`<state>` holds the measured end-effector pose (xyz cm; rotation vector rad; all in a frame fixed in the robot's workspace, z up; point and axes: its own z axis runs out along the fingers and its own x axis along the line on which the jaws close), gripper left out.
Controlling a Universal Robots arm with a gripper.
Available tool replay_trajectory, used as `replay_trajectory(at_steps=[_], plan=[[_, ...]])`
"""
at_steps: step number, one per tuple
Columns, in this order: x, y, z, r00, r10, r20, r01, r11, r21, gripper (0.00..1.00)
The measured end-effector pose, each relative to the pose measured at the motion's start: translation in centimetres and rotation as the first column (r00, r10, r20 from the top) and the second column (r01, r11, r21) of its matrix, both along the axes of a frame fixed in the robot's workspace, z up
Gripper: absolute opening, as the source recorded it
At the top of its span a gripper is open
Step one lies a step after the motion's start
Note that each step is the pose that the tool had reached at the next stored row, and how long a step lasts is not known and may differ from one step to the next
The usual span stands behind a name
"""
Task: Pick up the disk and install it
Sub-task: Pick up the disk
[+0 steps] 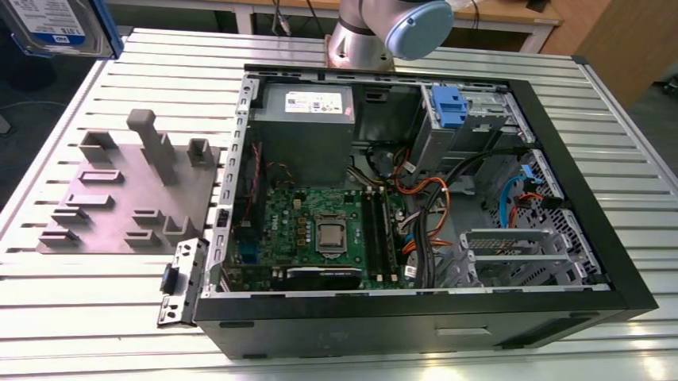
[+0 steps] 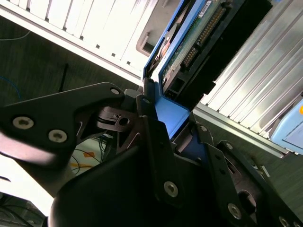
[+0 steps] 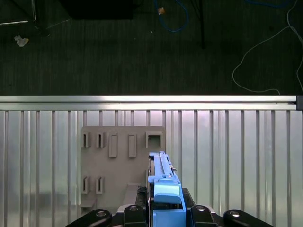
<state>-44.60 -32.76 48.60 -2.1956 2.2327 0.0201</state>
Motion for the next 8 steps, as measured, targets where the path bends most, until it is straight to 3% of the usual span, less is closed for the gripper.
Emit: replay_trajectory(at_steps=[8], plan=[[0.02,-0.23,0.0,1.0,0.0,0.0,0.0,1.0,0.0,0.36]])
